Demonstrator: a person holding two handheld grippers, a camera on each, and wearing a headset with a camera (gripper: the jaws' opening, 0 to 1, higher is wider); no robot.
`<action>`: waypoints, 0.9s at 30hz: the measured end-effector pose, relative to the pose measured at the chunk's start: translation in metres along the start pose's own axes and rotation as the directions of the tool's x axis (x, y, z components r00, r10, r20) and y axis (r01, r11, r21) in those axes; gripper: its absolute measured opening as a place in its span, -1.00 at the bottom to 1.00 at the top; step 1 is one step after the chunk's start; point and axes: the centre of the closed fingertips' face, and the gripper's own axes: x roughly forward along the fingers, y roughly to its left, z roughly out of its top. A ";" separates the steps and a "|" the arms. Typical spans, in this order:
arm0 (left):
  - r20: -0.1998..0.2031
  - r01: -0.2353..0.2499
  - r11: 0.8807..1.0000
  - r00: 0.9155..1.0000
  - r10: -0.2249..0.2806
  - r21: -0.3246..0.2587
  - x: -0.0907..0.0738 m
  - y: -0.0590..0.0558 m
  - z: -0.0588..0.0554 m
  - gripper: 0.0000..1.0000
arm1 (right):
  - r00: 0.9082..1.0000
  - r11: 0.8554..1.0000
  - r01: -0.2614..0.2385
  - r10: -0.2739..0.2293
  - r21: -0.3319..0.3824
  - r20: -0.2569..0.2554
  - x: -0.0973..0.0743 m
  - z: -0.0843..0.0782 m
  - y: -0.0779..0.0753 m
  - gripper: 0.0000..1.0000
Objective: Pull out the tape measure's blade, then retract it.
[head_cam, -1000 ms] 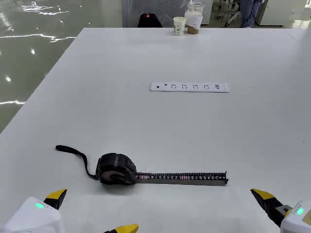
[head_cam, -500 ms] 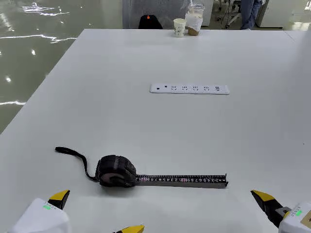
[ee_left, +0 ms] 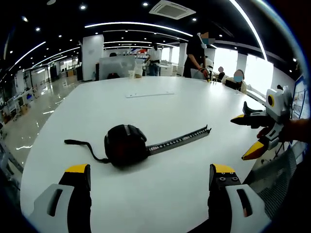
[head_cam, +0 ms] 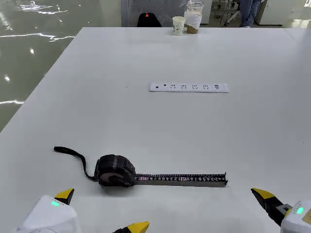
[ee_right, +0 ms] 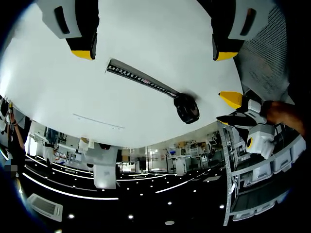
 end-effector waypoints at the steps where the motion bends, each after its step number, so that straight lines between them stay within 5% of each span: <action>1: 0.000 -0.002 1.000 1.000 0.002 0.001 0.001 0.000 0.000 0.98 | 1.000 1.000 -0.005 0.005 -0.004 -0.004 0.000 -0.001 0.000 0.98; 27: -0.012 -0.015 1.000 1.000 0.015 -0.018 0.026 0.006 0.004 0.98 | 0.992 0.989 -0.103 0.094 -0.108 -0.089 0.014 -0.007 -0.026 0.89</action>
